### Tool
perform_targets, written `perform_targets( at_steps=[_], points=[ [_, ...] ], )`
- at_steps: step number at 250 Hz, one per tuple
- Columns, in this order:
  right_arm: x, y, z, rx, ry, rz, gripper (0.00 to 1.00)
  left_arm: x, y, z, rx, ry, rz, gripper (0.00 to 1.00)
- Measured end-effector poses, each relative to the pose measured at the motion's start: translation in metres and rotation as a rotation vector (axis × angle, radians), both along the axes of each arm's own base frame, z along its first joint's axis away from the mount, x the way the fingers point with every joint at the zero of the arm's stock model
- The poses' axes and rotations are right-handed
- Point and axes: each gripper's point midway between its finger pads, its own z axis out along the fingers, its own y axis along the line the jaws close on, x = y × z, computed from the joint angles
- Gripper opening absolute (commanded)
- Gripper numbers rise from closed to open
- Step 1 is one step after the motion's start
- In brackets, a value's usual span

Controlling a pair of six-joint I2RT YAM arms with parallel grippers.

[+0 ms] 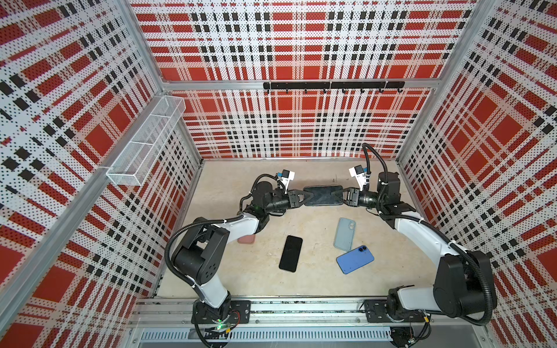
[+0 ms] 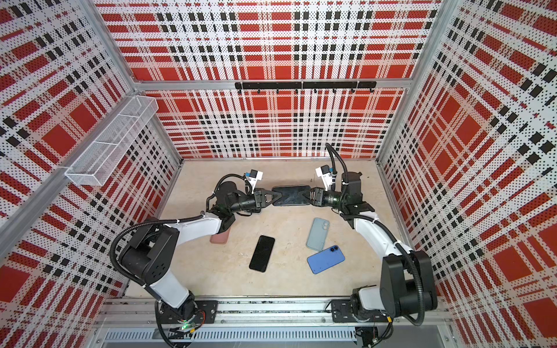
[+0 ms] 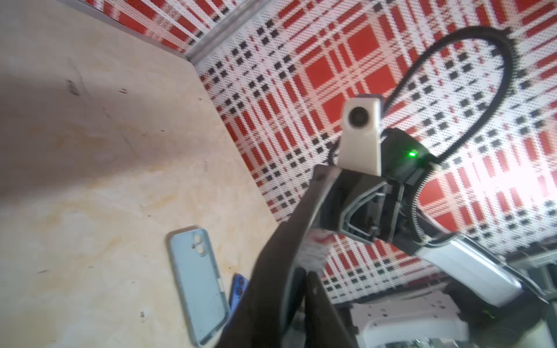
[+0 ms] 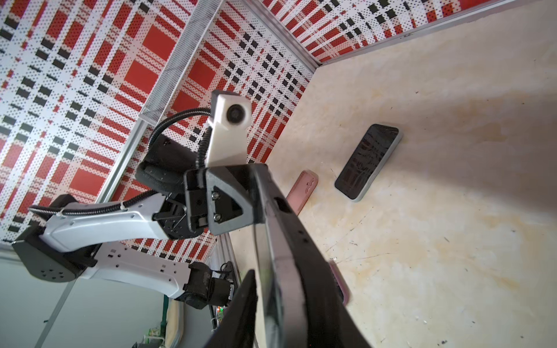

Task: Put the phone into the phone case
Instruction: 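Hold the cased phone between both grippers and turn it over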

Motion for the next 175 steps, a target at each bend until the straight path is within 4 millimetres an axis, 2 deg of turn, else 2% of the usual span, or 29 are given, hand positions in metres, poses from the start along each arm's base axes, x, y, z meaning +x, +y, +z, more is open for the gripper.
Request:
perform_targets(
  at_steps=[15,42,113,145,175],
  points=[
    [0.003,-0.001,0.004,0.032,-0.014,0.006,0.42,-0.001,0.0,0.01,-0.025,-0.026,-0.001,0.09],
    [0.008,-0.003,0.016,0.099,-0.035,0.003,0.44,-0.002,0.001,0.016,-0.044,-0.045,-0.006,0.06],
    [0.016,-0.013,0.043,0.226,-0.089,0.011,0.44,0.0,0.003,0.02,-0.067,-0.058,-0.01,0.0],
    [0.014,-0.014,0.049,0.24,-0.102,0.021,0.4,-0.002,0.004,0.023,-0.076,-0.066,-0.017,0.0],
    [0.014,-0.014,0.05,0.246,-0.11,0.031,0.31,-0.002,0.005,0.027,-0.084,-0.07,-0.026,0.0]
  ],
)
